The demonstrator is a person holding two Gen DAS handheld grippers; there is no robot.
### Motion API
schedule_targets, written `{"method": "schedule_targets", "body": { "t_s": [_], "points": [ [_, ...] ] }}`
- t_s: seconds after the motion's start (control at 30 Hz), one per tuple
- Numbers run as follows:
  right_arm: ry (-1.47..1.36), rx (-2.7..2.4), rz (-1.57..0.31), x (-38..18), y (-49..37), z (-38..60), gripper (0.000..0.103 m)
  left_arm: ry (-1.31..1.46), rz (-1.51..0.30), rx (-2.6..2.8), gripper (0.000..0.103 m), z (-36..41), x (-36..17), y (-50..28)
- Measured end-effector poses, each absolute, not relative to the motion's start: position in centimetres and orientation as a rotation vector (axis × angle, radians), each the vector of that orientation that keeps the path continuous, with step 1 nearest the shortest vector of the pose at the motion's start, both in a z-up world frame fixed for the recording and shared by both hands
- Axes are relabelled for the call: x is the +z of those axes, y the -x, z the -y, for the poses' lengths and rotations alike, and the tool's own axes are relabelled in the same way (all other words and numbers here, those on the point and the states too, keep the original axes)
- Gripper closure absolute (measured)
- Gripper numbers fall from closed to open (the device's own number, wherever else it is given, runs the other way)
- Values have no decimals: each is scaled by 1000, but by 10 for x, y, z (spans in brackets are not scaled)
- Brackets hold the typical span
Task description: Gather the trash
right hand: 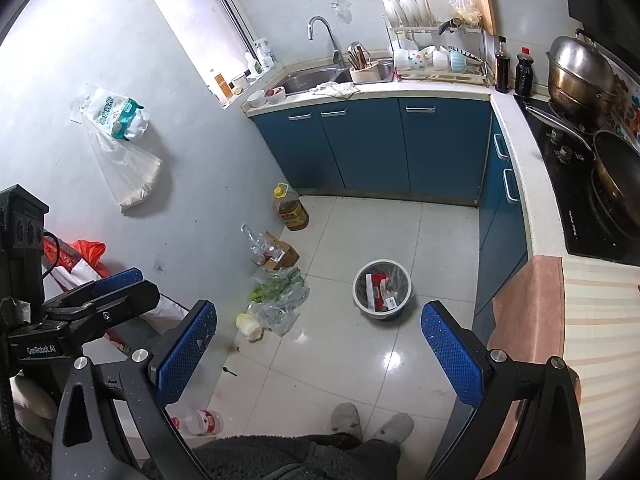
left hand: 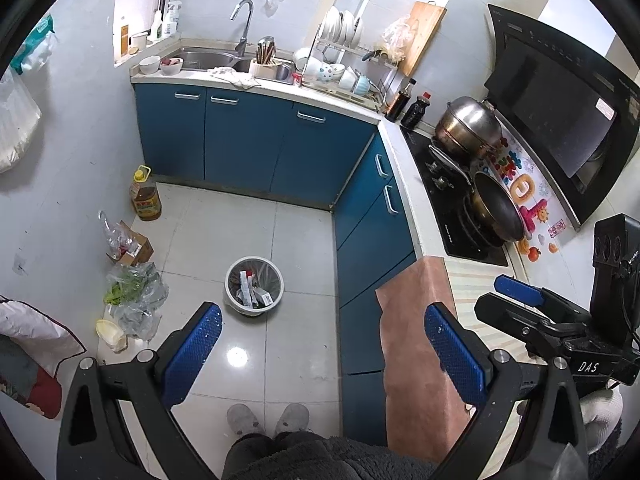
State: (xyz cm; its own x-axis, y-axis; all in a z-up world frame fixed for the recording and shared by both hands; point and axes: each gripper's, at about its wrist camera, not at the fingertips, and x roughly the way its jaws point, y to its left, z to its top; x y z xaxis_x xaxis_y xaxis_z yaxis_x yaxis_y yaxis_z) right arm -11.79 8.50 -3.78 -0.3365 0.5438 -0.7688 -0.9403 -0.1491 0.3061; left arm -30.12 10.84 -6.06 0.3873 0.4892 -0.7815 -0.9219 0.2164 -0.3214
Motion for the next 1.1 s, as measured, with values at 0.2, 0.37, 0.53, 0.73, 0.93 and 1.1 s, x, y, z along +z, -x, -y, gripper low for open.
{"method": "schedule_targets", "body": {
  "t_s": [0.2,0.37,0.53,0.73,0.93,1.1],
  "points": [
    [605,1717,-954,-37,116,-86,0,880,-603,1048,0,-110,-61,300],
    [608,1720,-957,-41,112,-86,0,889,-606,1047,0,-110,-64,299],
    [617,1726,-959,-43,110,-85,0,894,-609,1046,0,-110,-65,299],
    [627,1731,-958,-44,112,-85,0,892,-611,1045,0,-110,-65,299],
    [628,1730,-960,-43,112,-84,0,891,-609,1045,0,-108,-66,299],
    [627,1730,-958,-44,111,-82,0,892,-609,1044,0,-106,-68,298]
  ]
}}
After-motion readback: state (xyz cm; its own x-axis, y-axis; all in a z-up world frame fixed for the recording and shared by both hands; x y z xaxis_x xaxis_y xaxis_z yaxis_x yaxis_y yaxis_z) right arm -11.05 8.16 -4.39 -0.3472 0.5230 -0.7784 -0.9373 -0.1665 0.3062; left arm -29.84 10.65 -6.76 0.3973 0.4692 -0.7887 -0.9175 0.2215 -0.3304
